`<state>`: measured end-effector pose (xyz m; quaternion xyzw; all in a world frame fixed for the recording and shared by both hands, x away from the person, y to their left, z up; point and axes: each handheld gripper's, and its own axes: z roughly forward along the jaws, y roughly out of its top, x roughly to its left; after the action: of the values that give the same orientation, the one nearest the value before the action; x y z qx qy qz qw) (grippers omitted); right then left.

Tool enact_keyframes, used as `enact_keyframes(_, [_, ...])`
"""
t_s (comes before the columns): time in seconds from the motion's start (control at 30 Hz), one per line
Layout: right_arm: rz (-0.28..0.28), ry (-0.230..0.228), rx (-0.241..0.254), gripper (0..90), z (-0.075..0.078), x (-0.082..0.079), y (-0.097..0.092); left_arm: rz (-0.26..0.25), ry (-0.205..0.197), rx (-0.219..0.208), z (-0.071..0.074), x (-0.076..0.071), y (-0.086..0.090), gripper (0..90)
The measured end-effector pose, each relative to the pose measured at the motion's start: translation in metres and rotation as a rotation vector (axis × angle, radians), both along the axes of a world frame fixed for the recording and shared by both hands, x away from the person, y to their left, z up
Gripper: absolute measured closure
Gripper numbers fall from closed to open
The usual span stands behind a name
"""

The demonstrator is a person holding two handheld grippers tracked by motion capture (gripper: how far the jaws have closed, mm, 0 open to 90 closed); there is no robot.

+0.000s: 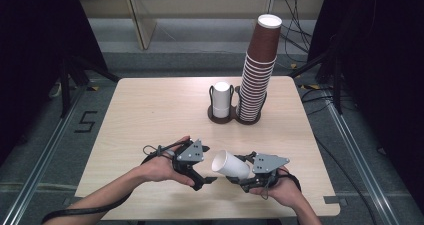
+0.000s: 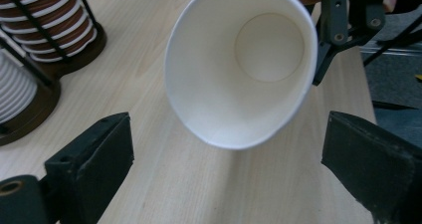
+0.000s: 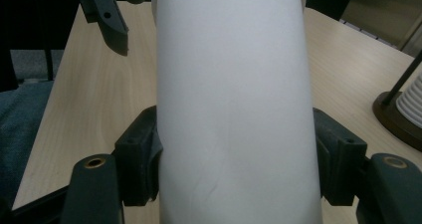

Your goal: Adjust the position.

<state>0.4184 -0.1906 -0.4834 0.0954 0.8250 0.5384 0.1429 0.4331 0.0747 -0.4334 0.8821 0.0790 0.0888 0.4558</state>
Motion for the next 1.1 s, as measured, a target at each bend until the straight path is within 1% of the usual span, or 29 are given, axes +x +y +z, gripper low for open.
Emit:
enact_keyframes(0.03, [-0.001,-0.002,0.000,33.4,0.000,-0.001,0.001,-0.019,0.005,0.010,0.001,0.001,-0.001,6.0])
enact_keyframes(0.07, [0.010,0.001,-0.003,33.4,-0.001,-0.002,0.003,-0.024,0.002,-0.001,0.001,0.000,-0.003,6.2])
enact_keyframes(0.1, [0.019,0.020,-0.013,33.4,0.000,-0.003,0.003,-0.036,0.000,0.009,0.002,0.001,-0.004,6.2])
enact_keyframes(0.13, [0.028,-0.004,-0.019,33.4,0.000,-0.003,0.004,-0.045,-0.002,0.008,0.003,0.001,-0.006,6.2])
enact_keyframes(0.17, [0.034,0.013,-0.015,33.5,0.000,-0.004,0.005,-0.057,0.001,-0.001,0.003,0.002,-0.007,6.5])
enact_keyframes(0.2, [0.039,-0.006,-0.016,33.5,0.000,-0.004,0.006,-0.062,0.009,-0.010,0.004,0.002,-0.008,6.8])
enact_keyframes(0.23, [0.044,0.007,-0.016,33.4,0.000,-0.004,0.007,-0.070,0.015,-0.013,0.004,0.002,-0.009,7.5])
enact_keyframes(0.27, [0.050,0.008,-0.023,33.5,0.001,-0.005,0.006,-0.080,0.020,-0.021,0.004,0.003,-0.010,9.6])
enact_keyframes(0.3, [0.054,-0.002,-0.017,33.5,0.001,-0.005,0.007,-0.088,0.018,-0.019,0.005,0.003,-0.011,12.2])
enact_keyframes(0.33, [0.057,-0.003,-0.019,33.5,0.001,-0.005,0.006,-0.094,0.017,-0.018,0.006,0.003,-0.012,13.1])
enact_keyframes(0.37, [0.062,-0.011,-0.017,33.5,0.002,-0.005,0.006,-0.100,0.017,-0.018,0.006,0.003,-0.012,13.2])
enact_keyframes(0.4, [0.064,0.002,-0.020,33.5,0.002,-0.006,0.006,-0.105,0.019,-0.022,0.006,0.002,-0.013,13.2])
enact_keyframes(0.43, [0.067,-0.005,-0.019,33.5,0.002,-0.006,0.006,-0.110,0.011,-0.014,0.007,0.002,-0.014,13.2])
enact_keyframes(0.5, [0.066,-0.014,-0.015,33.5,0.001,-0.005,0.007,-0.119,0.016,-0.027,0.007,0.001,-0.015,13.9])
enact_keyframes(0.53, [0.066,-0.014,-0.014,33.5,0.001,-0.005,0.007,-0.124,0.013,-0.020,0.007,0.002,-0.015,14.3])
enact_keyframes(0.6, [0.069,-0.001,-0.023,33.5,0.002,-0.006,0.006,-0.124,0.022,-0.023,0.005,0.001,-0.016,14.5])
enact_keyframes(0.67, [0.072,-0.021,-0.012,33.6,0.003,-0.005,0.007,-0.127,0.021,-0.023,0.003,0.002,-0.016,14.9])
enact_keyframes(0.7, [0.072,-0.011,-0.016,33.6,0.003,-0.006,0.007,-0.130,0.025,-0.021,0.003,0.002,-0.015,15.4])
enact_keyframes(0.73, [0.073,-0.005,-0.020,33.6,0.003,-0.006,0.007,-0.136,0.017,-0.017,0.003,0.004,-0.015,16.1])
enact_keyframes(0.77, [0.073,-0.018,-0.018,33.6,0.002,-0.005,0.007,-0.132,0.023,-0.029,0.003,0.003,-0.015,17.2])
enact_keyframes(0.8, [0.074,-0.021,-0.020,33.6,0.002,-0.005,0.007,-0.129,0.028,-0.035,0.002,0.004,-0.015,18.2])
enact_keyframes(0.83, [0.076,-0.043,-0.023,33.7,0.002,-0.004,0.006,-0.128,0.029,-0.038,0.001,0.005,-0.015,19.0])
enact_keyframes(0.87, [0.075,-0.048,-0.025,33.7,0.002,-0.004,0.006,-0.127,0.035,-0.044,0.001,0.005,-0.014,19.7])
enact_keyframes(0.9, [0.076,-0.050,-0.024,33.8,0.003,-0.004,0.006,-0.131,0.039,-0.040,0.000,0.006,-0.014,19.9])
enact_keyframes(0.93, [0.075,-0.030,-0.023,33.8,0.002,-0.005,0.006,-0.131,0.035,-0.046,0.000,0.006,-0.014,19.9])
enact_keyframes(1.0, [0.076,-0.032,-0.022,33.9,0.002,-0.005,0.006,-0.135,0.038,-0.045,0.000,0.006,-0.014,20.0])
enact_keyframes(1.03, [0.077,-0.026,-0.023,33.9,0.002,-0.006,0.006,-0.137,0.037,-0.044,0.000,0.006,-0.014,20.0])
enact_keyframes(1.07, [0.079,-0.035,-0.023,33.9,0.003,-0.005,0.006,-0.137,0.038,-0.047,0.000,0.005,-0.014,20.0])
enact_keyframes(1.1, [0.083,-0.035,-0.022,34.0,0.003,-0.005,0.007,-0.141,0.030,-0.041,0.000,0.006,-0.014,19.9])
